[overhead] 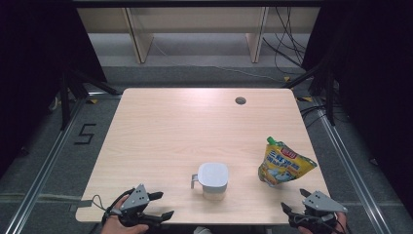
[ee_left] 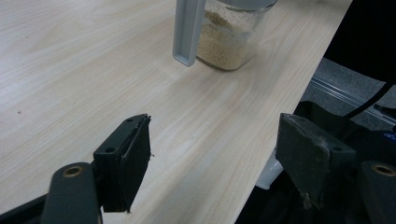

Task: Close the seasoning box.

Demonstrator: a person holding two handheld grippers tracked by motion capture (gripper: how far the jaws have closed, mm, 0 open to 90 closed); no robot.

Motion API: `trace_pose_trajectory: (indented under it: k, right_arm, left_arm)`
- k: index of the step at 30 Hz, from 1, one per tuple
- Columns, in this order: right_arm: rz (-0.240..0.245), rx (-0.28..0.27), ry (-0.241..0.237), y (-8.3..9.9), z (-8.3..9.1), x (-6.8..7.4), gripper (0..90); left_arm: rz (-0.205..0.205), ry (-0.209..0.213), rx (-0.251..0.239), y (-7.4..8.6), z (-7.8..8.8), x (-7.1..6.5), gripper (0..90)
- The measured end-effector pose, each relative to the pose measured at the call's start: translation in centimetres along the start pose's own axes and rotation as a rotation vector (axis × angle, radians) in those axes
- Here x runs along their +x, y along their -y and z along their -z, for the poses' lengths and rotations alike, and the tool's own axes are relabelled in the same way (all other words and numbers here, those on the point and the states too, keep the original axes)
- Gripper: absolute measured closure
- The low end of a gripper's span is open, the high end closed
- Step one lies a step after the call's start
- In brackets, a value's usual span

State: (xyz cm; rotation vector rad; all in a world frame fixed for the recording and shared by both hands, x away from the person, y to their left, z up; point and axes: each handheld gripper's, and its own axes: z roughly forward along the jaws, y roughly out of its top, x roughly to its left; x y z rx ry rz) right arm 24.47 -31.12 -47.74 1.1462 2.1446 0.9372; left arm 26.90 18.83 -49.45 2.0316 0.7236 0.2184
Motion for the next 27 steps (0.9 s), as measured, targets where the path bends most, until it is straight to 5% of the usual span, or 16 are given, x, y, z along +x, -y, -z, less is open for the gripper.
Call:
trace_pose_trajectory:
  k: [4, 5, 11, 13, 18, 19, 21, 24, 25, 27]
  right_arm:
    - [0.005, 0.003, -0.001, 0.0, 0.0, 0.0, 23.1]
    - [0.006, 0.003, -0.001, 0.0, 0.0, 0.0, 23.0]
    - [-0.036, 0.014, 0.003, 0.2, 0.0, 0.3, 22.9]
    - [0.009, 0.007, 0.002, 0.1, -0.1, -0.1, 22.8]
    - [0.006, 0.009, 0.0, 0.2, -0.1, 0.0, 22.8]
    - [0.006, 0.01, 0.0, 0.2, -0.2, 0.0, 22.7]
    - [0.009, 0.01, -0.001, 0.2, -0.2, 0.0, 22.8]
    - [0.012, 0.009, -0.011, 0.4, -0.3, -0.3, 22.6]
    - [0.009, 0.012, -0.015, 0.5, -0.4, -0.5, 22.6]
    - [0.011, 0.017, -0.013, 0.7, -0.5, -0.8, 22.4]
  left_arm:
    - [0.029, -0.003, 0.023, 0.1, -0.2, 0.0, 25.9]
    - [-0.002, -0.016, 0.049, 0.1, -0.1, 0.3, 25.9]
    - [0.012, -0.013, 0.031, 0.2, -0.2, 0.2, 25.7]
    - [0.016, -0.012, 0.022, 0.2, -0.2, 0.3, 25.6]
    - [0.042, -0.014, 0.011, 0.2, -0.3, 0.1, 25.5]
    - [0.01, -0.023, 0.045, 0.2, 0.0, 0.4, 25.5]
    - [0.025, -0.018, 0.025, 0.2, -0.1, 0.3, 25.5]
    - [-0.014, -0.024, 0.042, 0.1, 0.1, 0.6, 25.5]
    - [0.028, -0.034, 0.037, 0.2, 0.0, 0.4, 25.5]
    - [0.017, -0.05, 0.043, 0.3, -0.1, 0.7, 25.5]
